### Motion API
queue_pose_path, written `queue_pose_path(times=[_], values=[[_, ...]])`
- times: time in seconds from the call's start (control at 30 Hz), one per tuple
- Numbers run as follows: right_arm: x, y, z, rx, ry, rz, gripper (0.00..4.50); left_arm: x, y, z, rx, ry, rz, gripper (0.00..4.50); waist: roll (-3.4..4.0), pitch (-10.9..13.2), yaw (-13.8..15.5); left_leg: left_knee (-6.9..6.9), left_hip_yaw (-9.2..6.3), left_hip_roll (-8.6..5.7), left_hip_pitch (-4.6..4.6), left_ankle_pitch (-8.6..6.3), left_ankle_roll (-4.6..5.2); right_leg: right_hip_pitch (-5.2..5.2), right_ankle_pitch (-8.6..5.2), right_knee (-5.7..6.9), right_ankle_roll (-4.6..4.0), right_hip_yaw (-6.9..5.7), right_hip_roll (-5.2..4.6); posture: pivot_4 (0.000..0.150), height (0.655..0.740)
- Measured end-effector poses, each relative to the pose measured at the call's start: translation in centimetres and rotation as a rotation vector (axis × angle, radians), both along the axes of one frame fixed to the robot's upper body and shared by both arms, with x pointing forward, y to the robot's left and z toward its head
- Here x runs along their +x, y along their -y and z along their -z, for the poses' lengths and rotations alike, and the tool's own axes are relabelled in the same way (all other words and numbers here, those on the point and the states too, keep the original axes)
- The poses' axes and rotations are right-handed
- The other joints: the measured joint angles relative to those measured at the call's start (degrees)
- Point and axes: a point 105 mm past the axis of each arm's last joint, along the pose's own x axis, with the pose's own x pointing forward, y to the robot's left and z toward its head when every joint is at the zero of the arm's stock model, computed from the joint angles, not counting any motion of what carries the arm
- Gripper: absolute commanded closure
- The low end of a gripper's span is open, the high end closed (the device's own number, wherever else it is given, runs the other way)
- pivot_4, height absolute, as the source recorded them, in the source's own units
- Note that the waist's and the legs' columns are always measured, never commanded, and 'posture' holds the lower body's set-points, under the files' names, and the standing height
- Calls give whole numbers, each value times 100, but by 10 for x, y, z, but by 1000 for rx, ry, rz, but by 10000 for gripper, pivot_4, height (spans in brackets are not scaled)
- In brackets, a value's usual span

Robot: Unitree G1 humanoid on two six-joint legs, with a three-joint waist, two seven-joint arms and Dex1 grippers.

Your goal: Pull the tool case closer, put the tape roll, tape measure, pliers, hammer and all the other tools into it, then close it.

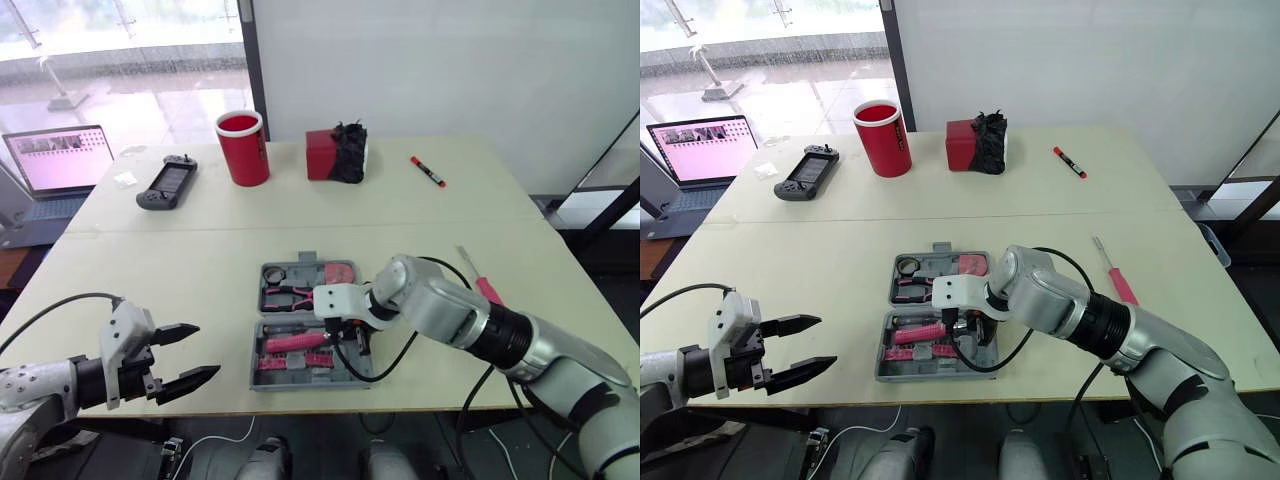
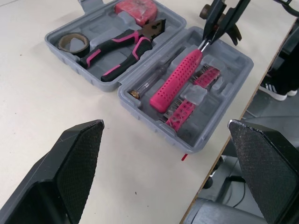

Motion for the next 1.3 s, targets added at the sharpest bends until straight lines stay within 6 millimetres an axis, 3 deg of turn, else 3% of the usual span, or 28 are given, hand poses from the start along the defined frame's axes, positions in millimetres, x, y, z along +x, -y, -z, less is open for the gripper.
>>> queue_pose_path(times=[0.53,0.57,0.67,0.87,0.97,1.1,1.2,1.3], values=[[1,-12,7,18,-26,33,44677,-12,-10,14,-4,-43,15,0,0,0,4,-3,-2,2,1,0,0,-6,0,0,-2,0,3,1500,7400],[1,-13,8,19,-24,35,35751,-12,-11,14,-4,-40,12,0,0,0,4,-3,-3,2,1,0,0,-7,0,0,-2,0,3,1500,7400],[2,-12,11,25,-13,45,22292,-11,-13,16,1,-39,6,0,0,0,10,-2,-3,1,1,0,0,-14,0,0,-2,0,1,1500,7400],[-5,-4,-8,72,6,20,22292,-8,-16,17,4,-41,1,0,0,0,20,-2,-3,0,1,0,0,-13,1,-2,-2,-1,-1,1500,7400],[-11,-4,-25,193,2,17,22292,-7,-15,16,2,-38,7,0,-1,-1,23,-3,-3,0,1,0,0,-10,1,-3,-2,-2,-1,1500,7400],[-13,-11,-33,423,7,38,22292,-5,-14,15,-4,-33,15,0,-3,-2,14,-4,0,1,1,0,0,3,1,-1,-2,-1,1,1500,7400],[-8,-17,-31,587,20,68,30532,0,-11,14,-13,-23,25,0,-2,-2,13,-3,1,1,1,0,0,5,1,0,-1,1,1,1500,7400],[5,-15,-19,584,89,71,44571,3,-8,16,-20,-29,41,0,-2,-2,11,-2,0,0,4,1,-1,4,1,0,-1,0,2,1500,7400]])
